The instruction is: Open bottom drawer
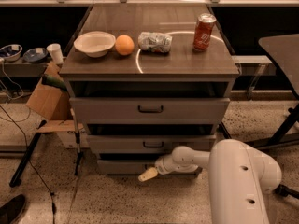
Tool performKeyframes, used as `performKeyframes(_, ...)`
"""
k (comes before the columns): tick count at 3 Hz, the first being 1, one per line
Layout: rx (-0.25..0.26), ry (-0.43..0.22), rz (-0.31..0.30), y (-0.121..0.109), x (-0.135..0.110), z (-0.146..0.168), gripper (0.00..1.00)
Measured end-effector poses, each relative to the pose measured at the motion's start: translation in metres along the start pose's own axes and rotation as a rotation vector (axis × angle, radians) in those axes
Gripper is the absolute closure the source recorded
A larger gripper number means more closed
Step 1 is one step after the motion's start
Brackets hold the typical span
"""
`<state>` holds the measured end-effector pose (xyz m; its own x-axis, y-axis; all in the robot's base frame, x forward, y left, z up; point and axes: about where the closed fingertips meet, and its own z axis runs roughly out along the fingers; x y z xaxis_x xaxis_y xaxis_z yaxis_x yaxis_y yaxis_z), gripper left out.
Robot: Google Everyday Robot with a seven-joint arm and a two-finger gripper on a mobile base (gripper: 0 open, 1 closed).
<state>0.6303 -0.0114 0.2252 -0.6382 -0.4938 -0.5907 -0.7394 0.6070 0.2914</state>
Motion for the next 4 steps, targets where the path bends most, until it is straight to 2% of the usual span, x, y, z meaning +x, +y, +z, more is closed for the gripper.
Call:
performKeyframes(1,0.002,0.042,0.041,0.0015,0.0175,-0.0089,0.00)
performKeyframes(3,-0.004,0.064,0.061,0.0044,0.0196,-0.0130,0.00)
performKeyframes(4,-0.011,0.080,0.090,0.0054,0.0273,-0.0141,0.00)
